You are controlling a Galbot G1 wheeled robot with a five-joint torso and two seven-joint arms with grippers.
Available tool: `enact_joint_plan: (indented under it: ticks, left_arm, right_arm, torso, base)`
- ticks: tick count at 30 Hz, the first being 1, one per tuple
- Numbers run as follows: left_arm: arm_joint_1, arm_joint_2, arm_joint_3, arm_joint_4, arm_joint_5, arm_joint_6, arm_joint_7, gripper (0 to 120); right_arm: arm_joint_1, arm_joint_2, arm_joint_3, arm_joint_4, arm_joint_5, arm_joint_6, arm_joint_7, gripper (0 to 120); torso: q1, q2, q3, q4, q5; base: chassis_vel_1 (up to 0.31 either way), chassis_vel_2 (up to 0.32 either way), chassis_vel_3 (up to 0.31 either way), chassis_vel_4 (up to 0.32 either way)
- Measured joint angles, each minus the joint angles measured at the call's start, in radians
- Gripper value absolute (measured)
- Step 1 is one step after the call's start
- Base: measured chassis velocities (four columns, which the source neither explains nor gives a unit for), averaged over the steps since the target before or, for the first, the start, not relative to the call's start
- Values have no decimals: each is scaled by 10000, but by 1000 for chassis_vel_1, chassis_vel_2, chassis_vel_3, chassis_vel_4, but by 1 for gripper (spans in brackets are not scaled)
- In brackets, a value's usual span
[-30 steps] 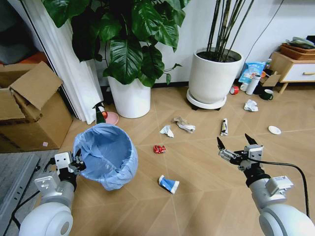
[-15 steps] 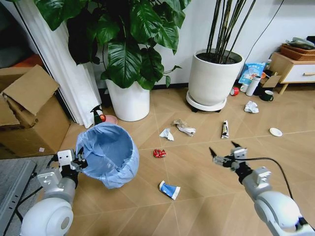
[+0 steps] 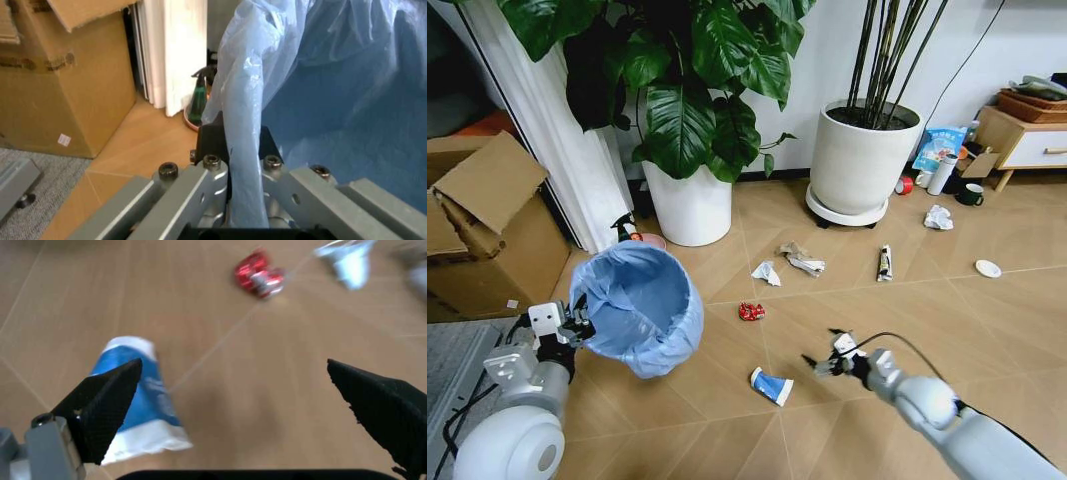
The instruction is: Pick up the trash bin and place the garbage on the floor into it.
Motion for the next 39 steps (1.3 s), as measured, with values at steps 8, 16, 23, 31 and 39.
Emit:
enact_joint_plan:
  ticks: [8, 16, 23, 31, 39]
  left_arm:
    - [360, -161, -371, -169, 108, -112, 77, 0]
    - [494, -164, -445, -258, 175, -115, 75, 0]
    - [536, -169, -440, -282, 246, -115, 69, 0]
    - [447, -198, -377, -267, 275, -114, 59, 0]
    - [414, -202, -360, -261, 283, -100, 52, 0]
  right_arm:
    - [1026, 1303, -1185, -1817, 309, -247, -195, 100]
    - [1428, 2352, -1448, -2922, 92, -99, -415, 100]
    - [1579, 2591, -1504, -3531, -42, -10, -505, 100]
    - [1508, 2710, -1464, -3822, -296, 159, -574, 94]
    - [1403, 2809, -1384, -4018, -428, 216, -588, 65]
  torso:
    - [0, 0, -1, 1, -7]
    - [0, 0, -1, 0, 0]
    - [0, 0, -1, -1, -1]
    - [0, 0, -1, -1, 1]
    - [0, 1, -2, -3, -4]
  base:
    - [0, 0, 0, 0]
    - [0, 0, 0, 0]
    - [0, 0, 0, 0]
    - [0, 0, 0, 0]
    - [0, 0, 0, 0]
